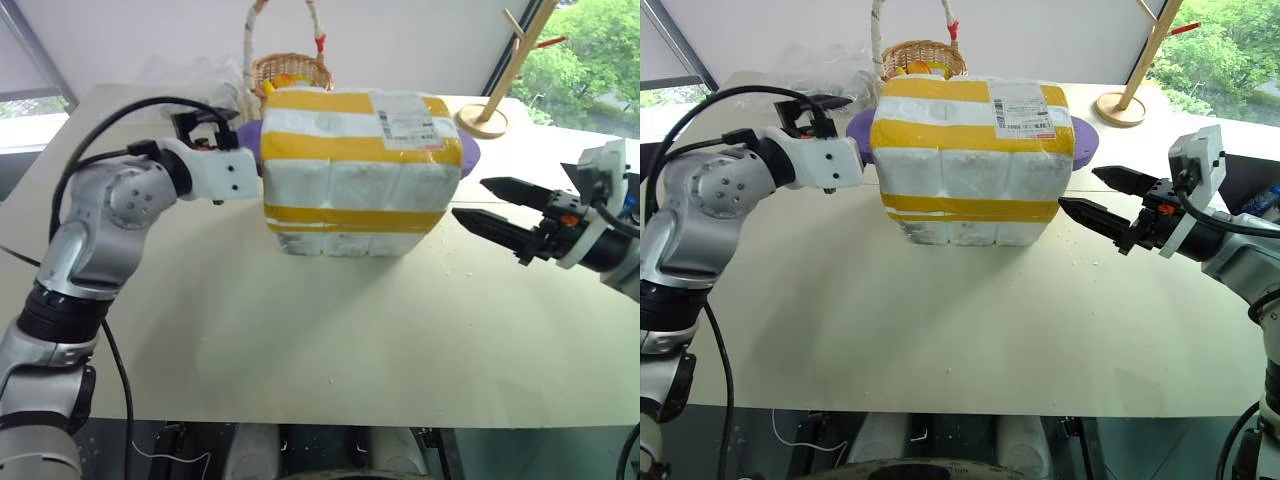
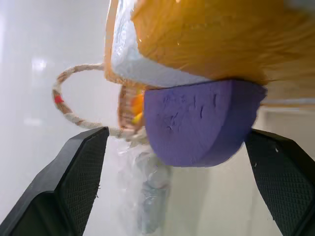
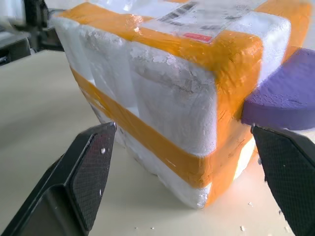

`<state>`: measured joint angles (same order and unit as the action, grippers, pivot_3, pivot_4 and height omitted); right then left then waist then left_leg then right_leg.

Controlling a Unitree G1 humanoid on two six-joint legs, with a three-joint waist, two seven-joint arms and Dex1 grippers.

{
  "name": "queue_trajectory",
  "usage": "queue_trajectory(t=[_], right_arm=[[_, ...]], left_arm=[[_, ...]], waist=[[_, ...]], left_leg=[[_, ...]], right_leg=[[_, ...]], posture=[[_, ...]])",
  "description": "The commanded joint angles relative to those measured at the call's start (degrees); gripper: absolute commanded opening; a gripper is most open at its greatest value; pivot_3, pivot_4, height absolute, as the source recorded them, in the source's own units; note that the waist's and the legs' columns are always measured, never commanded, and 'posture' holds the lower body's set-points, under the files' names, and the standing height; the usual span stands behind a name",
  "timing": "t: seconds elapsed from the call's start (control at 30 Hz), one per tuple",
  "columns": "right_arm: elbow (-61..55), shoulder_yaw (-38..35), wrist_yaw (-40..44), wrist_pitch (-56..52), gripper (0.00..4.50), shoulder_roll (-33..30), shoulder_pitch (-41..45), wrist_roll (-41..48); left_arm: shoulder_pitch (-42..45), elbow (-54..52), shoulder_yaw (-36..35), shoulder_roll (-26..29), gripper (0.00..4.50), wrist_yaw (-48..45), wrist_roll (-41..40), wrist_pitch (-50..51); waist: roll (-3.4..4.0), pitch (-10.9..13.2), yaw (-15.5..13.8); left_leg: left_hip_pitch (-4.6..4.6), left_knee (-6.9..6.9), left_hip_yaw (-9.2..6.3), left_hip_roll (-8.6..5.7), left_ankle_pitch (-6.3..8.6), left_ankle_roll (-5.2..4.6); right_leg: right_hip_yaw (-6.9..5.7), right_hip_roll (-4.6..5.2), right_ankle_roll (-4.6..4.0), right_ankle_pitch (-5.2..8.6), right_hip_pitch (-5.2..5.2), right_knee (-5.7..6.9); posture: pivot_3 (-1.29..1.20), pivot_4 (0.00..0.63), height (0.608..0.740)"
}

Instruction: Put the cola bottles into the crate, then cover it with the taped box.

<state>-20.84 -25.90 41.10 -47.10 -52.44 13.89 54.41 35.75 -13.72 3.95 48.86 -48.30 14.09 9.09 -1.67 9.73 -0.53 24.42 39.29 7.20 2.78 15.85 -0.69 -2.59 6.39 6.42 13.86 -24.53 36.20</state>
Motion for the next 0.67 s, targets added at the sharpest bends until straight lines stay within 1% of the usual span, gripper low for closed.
queue_trajectory(t=[0.03,0.07,0.1,0.13,0.17,0.23,0.27,0.33,0.43,0.5,0.6,0.67], right_arm=[[-0.1,-2.8,1.3,0.7,4.50,-1.1,-1.4,-0.6],[0.1,-3.0,1.6,0.8,4.50,-1.3,-1.9,-0.9],[0.5,-3.1,1.9,0.9,4.50,-1.4,-2.2,-1.2],[0.7,-3.2,2.2,1.0,4.50,-1.5,-2.4,-1.4],[1.4,-3.2,2.7,1.2,4.50,-1.7,-2.4,-1.8],[2.2,-3.1,3.5,1.3,4.50,-2.0,-2.4,-2.5],[2.9,-3.1,4.1,1.4,4.50,-2.3,-2.4,-2.9],[4.1,-3.3,5.8,1.1,4.50,-3.4,-2.5,-3.2],[4.8,-4.4,9.9,0.9,4.50,-5.3,-3.3,-2.7],[4.8,-5.3,11.8,1.7,4.50,-5.8,-3.5,-2.7],[5.5,-5.7,13.1,1.4,4.50,-6.4,-3.3,-2.8],[5.0,-6.1,15.2,1.1,4.50,-7.0,-4.2,-2.6]], left_arm=[[-8.3,-7.4,-11.6,3.4,4.48,-12.3,-18.8,5.6],[-10.9,-8.7,-14.4,4.2,4.48,-15.2,-23.6,8.1],[-13.3,-9.6,-17.4,5.2,4.48,-17.6,-28.7,12.9],[-14.6,-10.2,-19.0,6.0,4.48,-18.6,-31.7,16.1],[-17.1,-10.0,-22.4,7.6,4.48,-21.9,-37.4,21.4],[-20.0,-9.4,-26.8,9.9,4.48,-25.7,-45.3,28.2],[-19.4,-7.6,-28.8,10.4,4.48,-25.6,-49.1,32.5],[-15.6,-2.3,-30.9,10.2,4.48,-22.7,-53.8,38.3],[-10.3,4.8,-32.0,10.5,4.48,-20.5,-57.9,43.2],[-8.7,7.5,-32.1,11.5,4.48,-21.0,-59.1,44.4],[-8.7,8.7,-31.0,12.7,4.48,-21.7,-58.9,43.4],[-10.5,7.9,-29.7,13.6,4.48,-23.1,-57.9,41.7]], waist=[[0.02,0.0,0.3],[0.02,0.0,0.4],[0.03,0.0,0.4],[0.03,0.0,0.4],[0.03,0.0,0.3],[0.04,0.0,0.2],[0.04,0.0,0.1],[0.08,0.0,-0.3],[0.08,0.0,-0.2],[0.09,0.0,-0.1],[0.09,0.0,0.3],[0.09,0.0,0.3]], left_leg=[[0.00,-0.02,0.00,0.00,0.00,0.00],[-0.02,-0.02,0.00,0.04,-0.04,0.07],[-0.02,-0.02,0.00,0.06,-0.07,0.12],[-0.02,-0.02,0.00,0.08,-0.07,0.13],[-0.03,-0.01,-0.01,0.07,-0.09,0.15],[-0.04,0.01,-0.03,0.06,0.03,-0.06],[-0.12,0.01,-0.04,0.05,0.04,-0.06],[-0.13,0.01,-0.09,0.04,0.04,-0.06],[-0.14,0.01,-0.20,-0.05,0.04,-0.07],[-0.13,0.01,-0.21,-0.06,0.04,-0.07],[-0.14,-0.01,-0.18,-0.03,0.01,-0.01],[-0.14,-0.01,-0.18,-0.02,0.01,-0.02]], right_leg=[[0.00,0.00,0.00,0.00,0.00,0.00],[0.00,0.00,0.00,0.00,0.00,0.01],[0.00,0.00,0.00,0.00,0.00,0.01],[0.00,0.00,0.00,0.00,0.00,0.01],[0.00,0.00,0.00,0.00,0.01,0.03],[0.00,0.00,0.00,0.00,0.04,0.02],[0.00,0.01,-0.01,0.01,0.11,0.02],[0.00,0.02,-0.02,0.01,0.15,0.02],[-0.02,0.01,-0.01,0.02,0.23,0.02],[-0.02,-0.01,0.00,0.02,0.23,0.01],[-0.02,-0.06,0.00,0.02,0.20,0.01],[-0.02,-0.08,0.00,0.02,0.19,0.01]], posture=[[0.00,0.150,0.740],[0.00,0.150,0.740],[0.00,0.150,0.740],[0.00,0.150,0.740],[0.00,0.150,0.740],[0.00,0.150,0.740],[0.00,0.150,0.740],[0.00,0.150,0.740],[0.00,0.150,0.740],[0.00,0.150,0.740],[0.00,0.150,0.740],[0.00,0.150,0.740]])
